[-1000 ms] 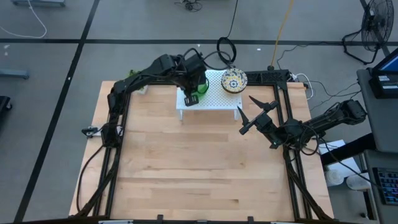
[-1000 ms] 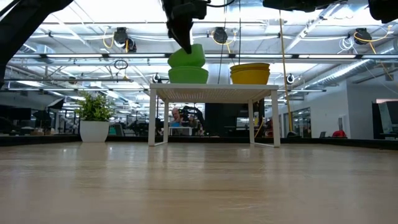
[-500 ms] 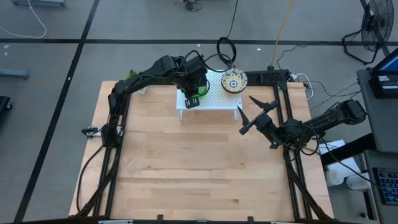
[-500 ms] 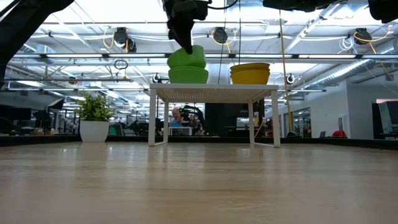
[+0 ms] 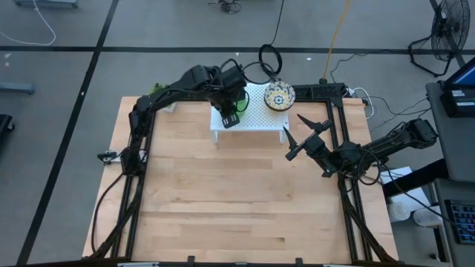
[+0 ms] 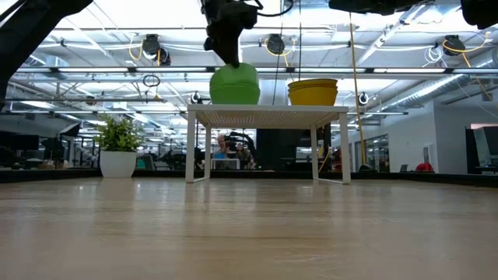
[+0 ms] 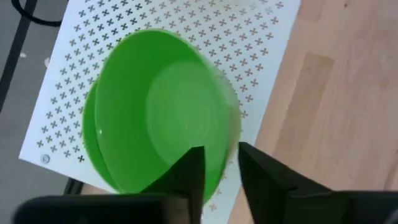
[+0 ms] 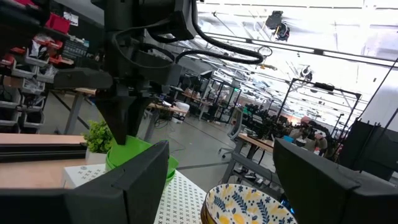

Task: Pick & Place Mini bowls
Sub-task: Stack the green bowl on top of the green bowls on the shelf

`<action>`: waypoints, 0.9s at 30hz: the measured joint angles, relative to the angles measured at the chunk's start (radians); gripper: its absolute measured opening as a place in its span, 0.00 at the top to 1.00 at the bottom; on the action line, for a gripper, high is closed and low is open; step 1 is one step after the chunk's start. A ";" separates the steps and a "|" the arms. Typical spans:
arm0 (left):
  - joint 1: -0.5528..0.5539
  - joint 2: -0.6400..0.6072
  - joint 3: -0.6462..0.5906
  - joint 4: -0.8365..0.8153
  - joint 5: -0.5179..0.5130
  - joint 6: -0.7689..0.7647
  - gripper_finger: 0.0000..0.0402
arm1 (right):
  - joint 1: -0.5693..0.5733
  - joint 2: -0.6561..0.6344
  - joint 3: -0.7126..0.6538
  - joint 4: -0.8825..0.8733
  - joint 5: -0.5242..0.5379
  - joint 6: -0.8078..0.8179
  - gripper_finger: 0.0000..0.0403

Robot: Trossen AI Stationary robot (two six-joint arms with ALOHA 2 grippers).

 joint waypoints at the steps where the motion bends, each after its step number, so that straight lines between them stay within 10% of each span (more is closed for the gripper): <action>1: 0.003 0.000 0.000 -0.001 0.000 -0.006 0.72 | 0.000 0.000 0.000 0.000 0.000 0.000 0.32; 15: 0.009 -0.016 0.000 -0.020 -0.084 0.033 0.51 | 0.000 0.000 0.000 0.000 0.000 0.000 0.32; 27: 0.011 -0.007 0.000 -0.014 -0.011 0.068 0.95 | 0.000 0.000 0.000 0.000 0.000 0.000 0.32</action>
